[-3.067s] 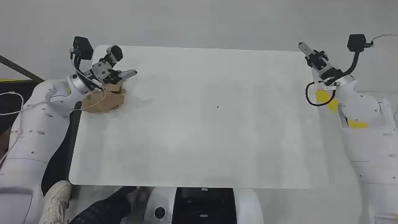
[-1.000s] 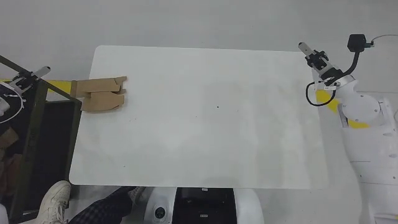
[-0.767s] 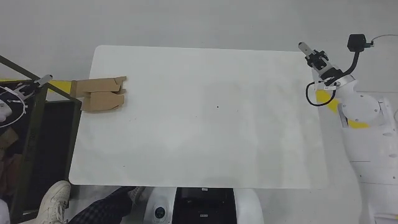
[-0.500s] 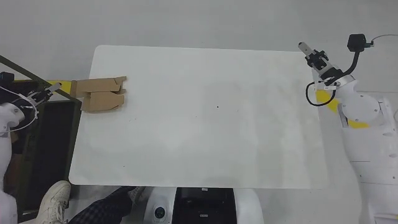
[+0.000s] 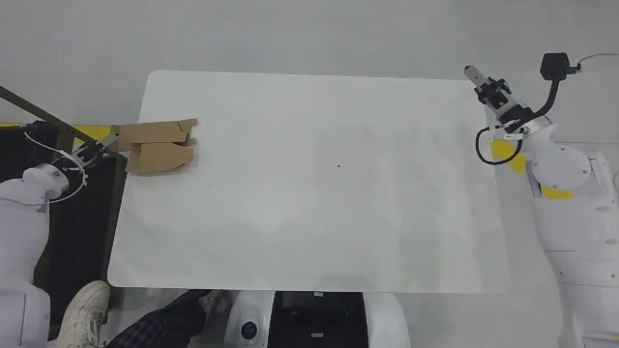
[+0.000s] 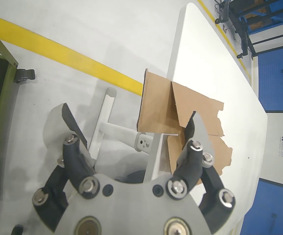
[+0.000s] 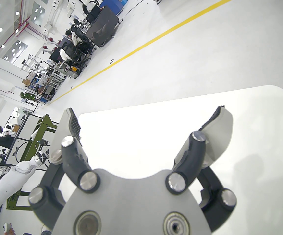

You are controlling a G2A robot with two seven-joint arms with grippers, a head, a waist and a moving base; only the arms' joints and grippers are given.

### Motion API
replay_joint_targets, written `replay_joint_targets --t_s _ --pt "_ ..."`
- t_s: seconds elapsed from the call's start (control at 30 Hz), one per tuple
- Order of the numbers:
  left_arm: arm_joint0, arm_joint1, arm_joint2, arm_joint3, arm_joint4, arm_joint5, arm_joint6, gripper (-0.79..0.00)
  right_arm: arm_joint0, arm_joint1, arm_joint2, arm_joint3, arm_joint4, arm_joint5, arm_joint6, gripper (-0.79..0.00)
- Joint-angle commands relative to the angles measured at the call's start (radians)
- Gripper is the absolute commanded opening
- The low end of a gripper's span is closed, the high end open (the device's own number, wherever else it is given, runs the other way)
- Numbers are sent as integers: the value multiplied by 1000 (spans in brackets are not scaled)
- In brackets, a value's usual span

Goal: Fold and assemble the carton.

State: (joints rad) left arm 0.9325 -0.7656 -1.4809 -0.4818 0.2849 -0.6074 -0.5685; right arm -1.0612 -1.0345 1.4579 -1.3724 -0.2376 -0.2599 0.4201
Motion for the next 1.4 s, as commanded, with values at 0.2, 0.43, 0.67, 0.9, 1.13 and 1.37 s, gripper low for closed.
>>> replay_joint_targets --t_s 0.2,0.43,0.67,0.9,1.13,1.37 --pt "-42 -23 35 64 11 -10 48 -431 0 0 0 0 0 0 0 0" --pt "-69 -37 44 106 -10 -20 64 -542 0 0 0 0 0 0 0 0" --pt "-86 -51 42 132 -70 -42 42 -730 0 0 0 0 0 0 0 0" --pt "-106 -60 29 145 -140 -61 1 -785 0 0 0 0 0 0 0 0" --pt "-138 -64 4 116 -241 -86 -75 -785 0 0 0 0 0 0 0 0" --pt "-169 -80 -5 51 -355 -80 -148 -785 0 0 0 0 0 0 0 0"
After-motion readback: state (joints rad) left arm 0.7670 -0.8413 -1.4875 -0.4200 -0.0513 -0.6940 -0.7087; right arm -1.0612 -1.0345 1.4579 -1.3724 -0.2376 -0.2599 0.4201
